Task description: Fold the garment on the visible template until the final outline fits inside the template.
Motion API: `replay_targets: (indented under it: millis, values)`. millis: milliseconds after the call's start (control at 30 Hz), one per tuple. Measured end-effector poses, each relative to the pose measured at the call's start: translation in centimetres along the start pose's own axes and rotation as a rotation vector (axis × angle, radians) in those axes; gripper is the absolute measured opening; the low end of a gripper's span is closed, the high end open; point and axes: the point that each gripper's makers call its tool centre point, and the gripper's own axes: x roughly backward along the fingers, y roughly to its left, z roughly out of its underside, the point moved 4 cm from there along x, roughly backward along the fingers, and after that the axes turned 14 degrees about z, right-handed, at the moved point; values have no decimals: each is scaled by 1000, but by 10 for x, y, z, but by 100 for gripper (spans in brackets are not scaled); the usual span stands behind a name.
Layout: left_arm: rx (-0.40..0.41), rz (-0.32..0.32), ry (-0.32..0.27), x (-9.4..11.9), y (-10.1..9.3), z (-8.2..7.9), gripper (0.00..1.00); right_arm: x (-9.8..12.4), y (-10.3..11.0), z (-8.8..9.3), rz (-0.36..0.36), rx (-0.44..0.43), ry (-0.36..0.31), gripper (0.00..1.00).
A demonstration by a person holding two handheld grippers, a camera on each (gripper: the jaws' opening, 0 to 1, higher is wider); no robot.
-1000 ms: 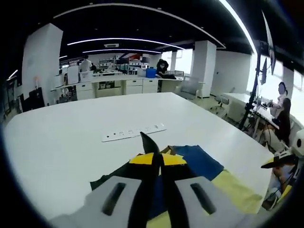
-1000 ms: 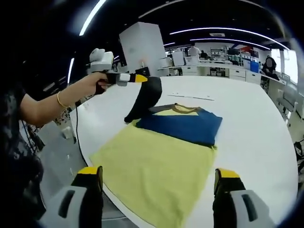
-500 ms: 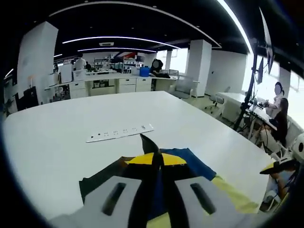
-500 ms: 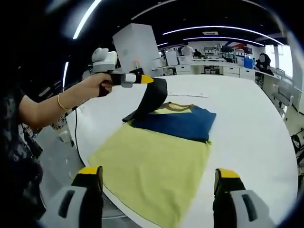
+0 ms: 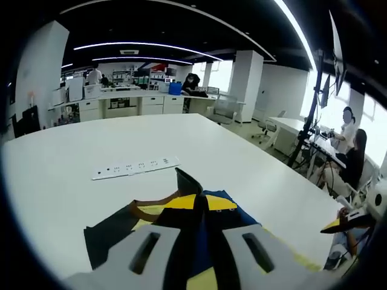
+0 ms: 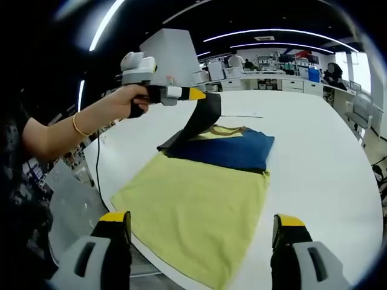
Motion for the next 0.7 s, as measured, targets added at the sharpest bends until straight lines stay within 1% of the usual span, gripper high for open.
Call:
replay_targets:
  millis: [167,367,533,600,700]
  values:
    - [-5,25,1,-8,-10,0,1,0,-2,1,8,-12,2,98]
    - [-11,56,19,-20,-23,7,1,-1,-4,4,12,-19,11,98]
    - [-17,86,43,-32,-35,17,1,-2,-5,7,14,-28,16,98]
    - [-21,101,54,-36,-40,23,1,-2,-6,9,14,-32,21,98]
    - [-43,122,88,-44,-47,36,1,-3,-8,9,18,-33,26,98]
